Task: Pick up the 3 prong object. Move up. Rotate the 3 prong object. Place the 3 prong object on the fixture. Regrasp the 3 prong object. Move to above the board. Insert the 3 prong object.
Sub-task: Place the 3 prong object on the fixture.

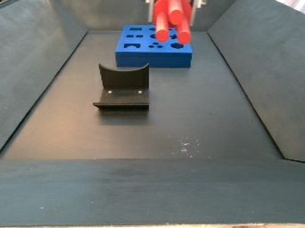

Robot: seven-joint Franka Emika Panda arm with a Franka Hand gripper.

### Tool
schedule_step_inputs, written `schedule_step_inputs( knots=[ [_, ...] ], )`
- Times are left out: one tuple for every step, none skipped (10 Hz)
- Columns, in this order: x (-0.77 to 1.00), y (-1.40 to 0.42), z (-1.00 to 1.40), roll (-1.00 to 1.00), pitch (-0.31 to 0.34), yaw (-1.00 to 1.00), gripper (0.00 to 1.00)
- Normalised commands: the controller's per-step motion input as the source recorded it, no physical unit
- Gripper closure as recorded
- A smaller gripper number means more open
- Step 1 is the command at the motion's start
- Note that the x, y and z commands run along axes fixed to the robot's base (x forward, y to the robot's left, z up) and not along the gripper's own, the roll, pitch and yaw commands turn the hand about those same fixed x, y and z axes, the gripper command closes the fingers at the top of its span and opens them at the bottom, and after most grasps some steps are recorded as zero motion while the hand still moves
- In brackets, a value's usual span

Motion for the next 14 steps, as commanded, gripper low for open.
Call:
schedule_step_inputs(
  knots=[
    [1.0, -0.81, -0.34, -1.0, 0.083, 0.06, 1.0],
    [1.0, -0.83, -0.35, -1.0, 0.083, 0.06, 1.0],
    [1.0, -0.56, -0.24, -1.0, 0.08, 0.04, 1.0],
    [1.0, -0.44, -0.2, -1.0, 0.084, 0.03, 1.0],
    [1.0, -0.32, -0.16, -1.0, 0.097, 0.02, 1.0],
    [0.98, -0.21, -0.1, -1.0, 0.119, 0.01, 1.0],
    [0.89, -0.11, -0.06, -1.0, 0.135, -0.01, 1.0],
    [0.81, -0.04, -0.04, -1.0, 0.144, -0.02, 1.0],
    [0.7, 0.0, -0.03, -1.0, 0.154, -0.05, 1.0],
    [0.62, 0.02, -0.02, -1.0, 0.162, -0.07, 1.0],
    [0.53, 0.03, -0.02, -0.98, 0.167, -0.1, 1.0],
    [0.45, 0.04, -0.02, -0.81, 0.144, -0.11, 1.0],
    [0.35, 0.05, -0.02, -0.59, 0.113, -0.12, 1.0],
    [0.27, 0.05, -0.02, -0.42, 0.091, -0.13, 1.0]
  ],
)
